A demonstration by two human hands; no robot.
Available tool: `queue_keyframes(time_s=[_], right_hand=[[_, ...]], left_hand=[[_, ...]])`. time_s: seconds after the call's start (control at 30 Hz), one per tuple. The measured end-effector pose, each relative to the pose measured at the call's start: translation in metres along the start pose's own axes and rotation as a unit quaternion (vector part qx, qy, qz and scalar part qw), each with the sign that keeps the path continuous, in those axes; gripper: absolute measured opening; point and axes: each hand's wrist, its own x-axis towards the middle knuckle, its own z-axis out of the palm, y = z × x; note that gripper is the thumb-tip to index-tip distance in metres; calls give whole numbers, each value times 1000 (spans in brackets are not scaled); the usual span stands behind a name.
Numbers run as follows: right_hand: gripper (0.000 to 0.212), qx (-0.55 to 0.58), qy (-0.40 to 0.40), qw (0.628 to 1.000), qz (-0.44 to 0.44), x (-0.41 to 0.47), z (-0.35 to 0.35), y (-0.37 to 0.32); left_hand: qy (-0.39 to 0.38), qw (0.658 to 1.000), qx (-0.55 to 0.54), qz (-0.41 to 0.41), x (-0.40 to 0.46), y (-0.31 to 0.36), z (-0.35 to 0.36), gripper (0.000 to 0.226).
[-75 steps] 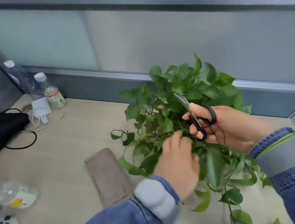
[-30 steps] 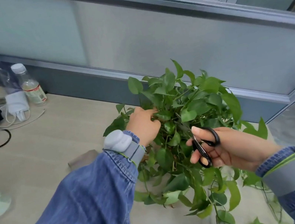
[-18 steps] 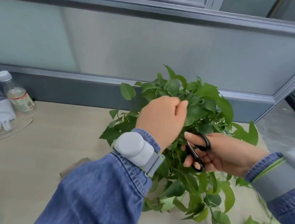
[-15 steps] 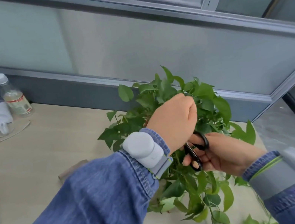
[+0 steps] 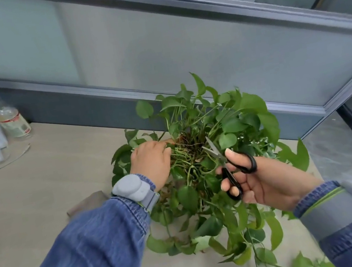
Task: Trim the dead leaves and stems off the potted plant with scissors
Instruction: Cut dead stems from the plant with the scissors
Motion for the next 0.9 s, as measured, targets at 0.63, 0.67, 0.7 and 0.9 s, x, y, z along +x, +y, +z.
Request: queue_keyframes(time_s=[0.63,0.67,0.7,0.9], right_hand=[[52,63,-14,998,7,11,17,-26],[51,74,-8,997,9,11,16,-27],[51,80,-2,997,12,11,15,-27],[52,66,7,997,26,10,1,-23]], left_hand=[[-173,959,185,129,49,74,-38,29],[-189,959,179,113,53,76,-35,28],[-196,957,184,104,58,77,-32,26],[-189,967,144,87,61,64,-10,27]])
